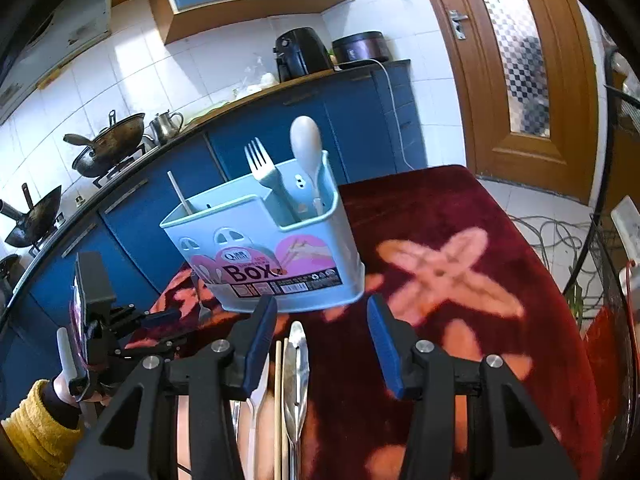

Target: Organize utensils

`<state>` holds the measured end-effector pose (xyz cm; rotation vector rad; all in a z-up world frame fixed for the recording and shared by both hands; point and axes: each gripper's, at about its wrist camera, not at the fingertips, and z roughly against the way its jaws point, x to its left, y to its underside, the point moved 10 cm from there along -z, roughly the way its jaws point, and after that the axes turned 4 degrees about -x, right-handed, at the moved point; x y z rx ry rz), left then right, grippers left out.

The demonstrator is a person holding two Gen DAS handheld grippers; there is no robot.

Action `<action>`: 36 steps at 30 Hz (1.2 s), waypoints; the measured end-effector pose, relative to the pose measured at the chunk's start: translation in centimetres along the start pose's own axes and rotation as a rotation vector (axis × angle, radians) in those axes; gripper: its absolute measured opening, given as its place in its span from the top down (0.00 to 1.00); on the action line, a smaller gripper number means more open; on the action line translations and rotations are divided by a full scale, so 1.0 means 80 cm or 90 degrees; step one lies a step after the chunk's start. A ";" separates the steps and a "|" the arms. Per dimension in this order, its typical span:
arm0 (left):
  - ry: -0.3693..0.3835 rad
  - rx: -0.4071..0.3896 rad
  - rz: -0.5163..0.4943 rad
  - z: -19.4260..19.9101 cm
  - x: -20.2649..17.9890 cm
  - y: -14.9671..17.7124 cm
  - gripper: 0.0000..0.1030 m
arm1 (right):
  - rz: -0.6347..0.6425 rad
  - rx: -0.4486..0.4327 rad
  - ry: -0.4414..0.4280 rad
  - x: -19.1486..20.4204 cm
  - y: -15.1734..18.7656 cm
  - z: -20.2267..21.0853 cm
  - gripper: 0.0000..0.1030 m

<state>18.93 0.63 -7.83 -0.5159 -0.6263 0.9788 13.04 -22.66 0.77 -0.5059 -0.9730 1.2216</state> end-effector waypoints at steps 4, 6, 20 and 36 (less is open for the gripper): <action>-0.004 0.002 -0.042 -0.009 -0.007 0.000 0.62 | -0.014 0.006 0.005 -0.005 0.005 0.001 0.51; -0.008 -0.001 -0.053 -0.014 -0.009 -0.003 0.62 | -0.020 0.009 0.002 -0.006 0.007 0.000 0.51; -0.001 -0.081 0.011 0.018 0.007 -0.023 0.96 | -0.032 0.023 -0.012 -0.004 0.017 -0.007 0.51; 0.037 -0.236 0.219 0.136 0.092 -0.074 1.00 | -0.040 0.024 -0.024 0.002 0.023 -0.002 0.51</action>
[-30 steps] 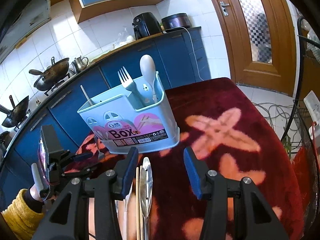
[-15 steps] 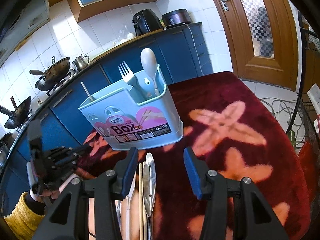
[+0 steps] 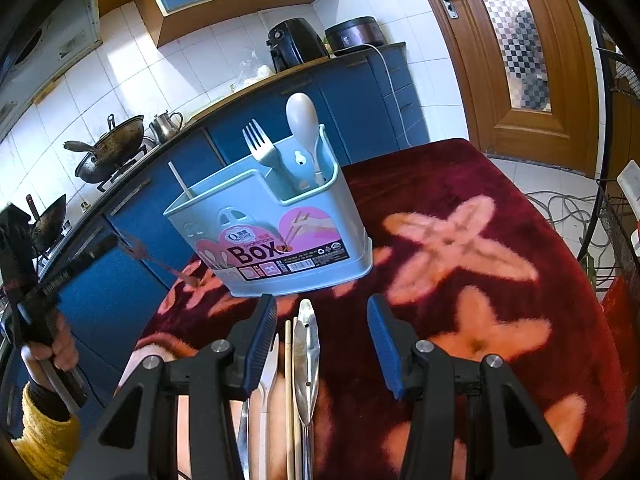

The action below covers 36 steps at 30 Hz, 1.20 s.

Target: Organize utensils

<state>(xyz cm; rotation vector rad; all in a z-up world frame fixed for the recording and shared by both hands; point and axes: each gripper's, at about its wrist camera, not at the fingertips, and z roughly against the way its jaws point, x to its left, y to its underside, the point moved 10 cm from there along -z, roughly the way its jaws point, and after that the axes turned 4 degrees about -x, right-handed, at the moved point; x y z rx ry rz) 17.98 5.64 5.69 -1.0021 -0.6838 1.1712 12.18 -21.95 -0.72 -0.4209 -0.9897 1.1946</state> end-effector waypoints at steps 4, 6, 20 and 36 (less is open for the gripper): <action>-0.005 -0.030 0.021 0.016 0.000 -0.023 1.00 | -0.001 -0.001 -0.003 0.001 0.001 0.003 0.51; -0.004 -0.041 0.029 0.023 -0.002 -0.034 1.00 | -0.002 -0.003 -0.004 0.002 0.001 0.005 0.51; 0.043 -0.124 0.100 0.069 -0.030 -0.147 1.00 | -0.016 -0.008 -0.017 -0.003 0.004 0.014 0.51; 0.089 -0.083 0.165 0.013 -0.068 -0.171 1.00 | -0.051 -0.017 -0.015 -0.035 0.006 0.022 0.51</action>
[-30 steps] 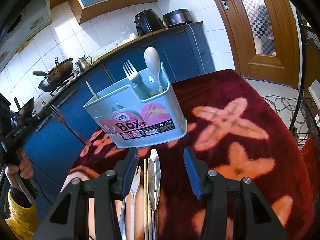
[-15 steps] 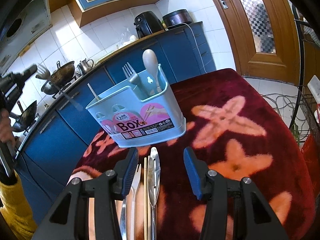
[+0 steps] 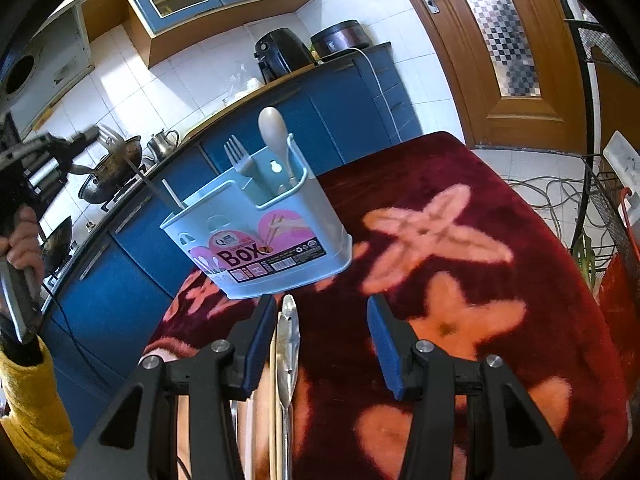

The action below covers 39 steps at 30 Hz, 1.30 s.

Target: Organize utensils

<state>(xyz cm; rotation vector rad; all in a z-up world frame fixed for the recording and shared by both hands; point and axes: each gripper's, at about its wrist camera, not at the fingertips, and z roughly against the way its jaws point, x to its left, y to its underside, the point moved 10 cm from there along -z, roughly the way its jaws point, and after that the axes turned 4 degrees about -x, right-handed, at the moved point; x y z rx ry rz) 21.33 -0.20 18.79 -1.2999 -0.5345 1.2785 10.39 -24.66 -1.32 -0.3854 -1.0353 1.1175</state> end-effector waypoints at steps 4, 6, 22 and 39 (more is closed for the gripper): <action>-0.013 0.038 0.016 -0.024 0.016 0.035 1.00 | -0.003 0.000 0.002 -0.004 0.001 -0.001 0.51; -0.024 0.054 0.017 -0.034 0.024 0.053 1.00 | -0.004 0.003 0.004 -0.006 0.002 -0.003 0.51; -0.088 0.093 -0.077 -0.059 0.032 0.109 0.99 | -0.008 0.011 0.004 -0.007 0.010 -0.008 0.51; -0.104 0.096 -0.113 -0.007 0.017 0.096 0.64 | -0.001 -0.007 -0.012 0.011 0.008 0.013 0.51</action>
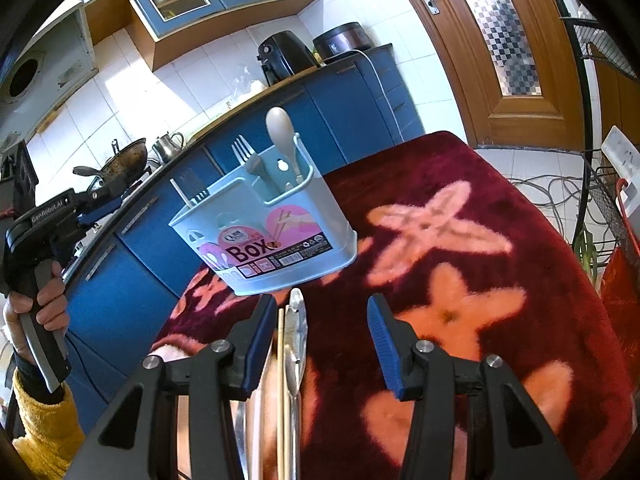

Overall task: Organize utensils
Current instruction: 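Withdraw the open left tool from the box back to the utensils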

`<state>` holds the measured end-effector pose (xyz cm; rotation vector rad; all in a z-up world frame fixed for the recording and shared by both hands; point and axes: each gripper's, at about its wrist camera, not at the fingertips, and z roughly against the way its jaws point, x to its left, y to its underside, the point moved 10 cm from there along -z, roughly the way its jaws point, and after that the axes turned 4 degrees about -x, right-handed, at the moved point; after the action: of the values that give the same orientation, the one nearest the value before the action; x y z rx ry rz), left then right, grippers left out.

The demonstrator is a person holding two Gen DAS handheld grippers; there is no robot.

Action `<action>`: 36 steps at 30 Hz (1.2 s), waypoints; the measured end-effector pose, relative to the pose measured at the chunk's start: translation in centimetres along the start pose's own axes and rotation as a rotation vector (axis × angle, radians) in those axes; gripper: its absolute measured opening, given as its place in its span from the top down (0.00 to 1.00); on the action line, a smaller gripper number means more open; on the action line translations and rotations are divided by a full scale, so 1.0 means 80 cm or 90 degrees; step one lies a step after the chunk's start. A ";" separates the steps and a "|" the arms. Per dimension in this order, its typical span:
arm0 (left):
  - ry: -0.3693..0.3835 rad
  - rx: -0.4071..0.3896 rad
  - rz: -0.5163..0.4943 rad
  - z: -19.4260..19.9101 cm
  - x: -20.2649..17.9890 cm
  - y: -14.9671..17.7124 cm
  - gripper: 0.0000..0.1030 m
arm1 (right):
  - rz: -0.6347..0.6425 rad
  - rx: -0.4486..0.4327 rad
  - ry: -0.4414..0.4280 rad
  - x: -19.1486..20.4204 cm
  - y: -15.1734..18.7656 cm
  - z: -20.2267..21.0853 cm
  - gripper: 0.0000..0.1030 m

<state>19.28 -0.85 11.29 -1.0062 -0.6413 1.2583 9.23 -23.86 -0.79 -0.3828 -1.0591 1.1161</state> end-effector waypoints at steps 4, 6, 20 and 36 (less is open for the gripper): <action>-0.016 0.011 0.004 0.015 0.007 0.009 0.63 | 0.004 -0.007 -0.009 0.009 0.000 0.011 0.51; -0.022 0.018 0.008 0.023 0.011 0.016 0.63 | 0.009 -0.009 -0.014 0.015 0.001 0.017 0.51; -0.042 0.064 0.037 0.055 0.021 0.091 0.63 | 0.038 -0.004 -0.024 0.037 0.017 0.033 0.49; -0.006 0.155 0.070 0.027 -0.004 0.186 0.63 | 0.041 0.032 0.001 0.025 0.035 0.020 0.49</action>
<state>10.39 -0.65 -0.88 -0.8421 -0.4318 1.4005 6.43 -21.25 -1.03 -0.3806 -1.0222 1.1975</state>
